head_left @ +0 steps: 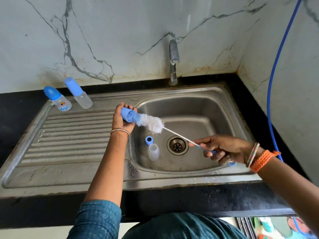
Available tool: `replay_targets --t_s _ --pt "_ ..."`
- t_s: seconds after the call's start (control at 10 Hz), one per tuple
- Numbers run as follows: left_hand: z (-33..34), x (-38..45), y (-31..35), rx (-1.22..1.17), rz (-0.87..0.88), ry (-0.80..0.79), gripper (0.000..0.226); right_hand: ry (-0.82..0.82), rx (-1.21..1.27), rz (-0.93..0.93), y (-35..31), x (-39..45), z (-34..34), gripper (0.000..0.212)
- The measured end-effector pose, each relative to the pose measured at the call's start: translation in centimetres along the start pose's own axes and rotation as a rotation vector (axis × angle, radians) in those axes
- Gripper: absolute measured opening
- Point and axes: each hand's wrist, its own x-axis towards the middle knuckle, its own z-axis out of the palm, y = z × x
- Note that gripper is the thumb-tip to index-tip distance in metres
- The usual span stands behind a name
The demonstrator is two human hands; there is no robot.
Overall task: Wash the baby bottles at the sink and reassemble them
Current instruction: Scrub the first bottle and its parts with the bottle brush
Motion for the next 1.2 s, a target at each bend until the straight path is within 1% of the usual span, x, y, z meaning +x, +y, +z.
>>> replay_targets --t_s 0.1,0.2,0.3,0.4,0.5,0.6,0.7,0.8,0.9,1.0,1.1,1.2 --pt "-0.1 0.2 -0.6 0.079 -0.075 0.074 0.018 0.398 -0.732 -0.371 1.1 -0.7 -0.1 0.042" --pt "0.0 0.1 -1.5 0.142 -0.105 0.13 0.019 0.936 -1.379 -0.922 1.7 -1.4 0.2 0.051" --pt "0.3 -0.2 -2.2 0.091 -0.08 0.145 0.02 0.919 -1.324 -0.943 2.0 -1.2 -0.1 0.048" --pt "0.4 -0.3 -2.5 0.053 -0.027 0.07 0.021 0.249 -0.417 -0.124 1.1 -0.7 -0.5 0.04" --pt "1.2 -0.4 -2.9 0.004 -0.013 0.006 0.023 -0.227 0.149 0.189 2.4 0.0 -2.7 0.046" --pt "1.8 0.5 -2.4 -0.005 0.094 0.134 0.026 -0.136 0.142 0.176 4.0 -0.8 -3.9 0.04" --pt "1.4 1.7 -1.0 -0.077 0.124 0.17 0.046 0.222 0.066 0.04 5.6 -1.6 -4.6 0.028" --pt "1.7 1.7 -1.6 0.05 0.068 0.231 0.033 0.729 -0.174 -0.188 6.6 -1.8 -4.6 0.026" --pt "3.0 0.9 -5.0 0.122 -0.102 0.168 0.017 1.068 -0.363 -0.273 7.6 -1.6 -4.6 0.032" --pt "4.6 0.0 -8.9 0.128 -0.267 0.1 0.023 1.268 -0.444 -0.293 8.4 -1.2 -5.0 0.046" --pt "6.2 -0.9 -12.0 0.093 -0.401 0.018 0.026 1.35 -0.501 -0.17 8.8 -0.8 -6.1 0.053" --pt "7.2 -1.6 -14.2 0.153 -0.48 -0.056 0.034 1.343 -0.542 0.004 9.3 -0.7 -7.6 0.055"
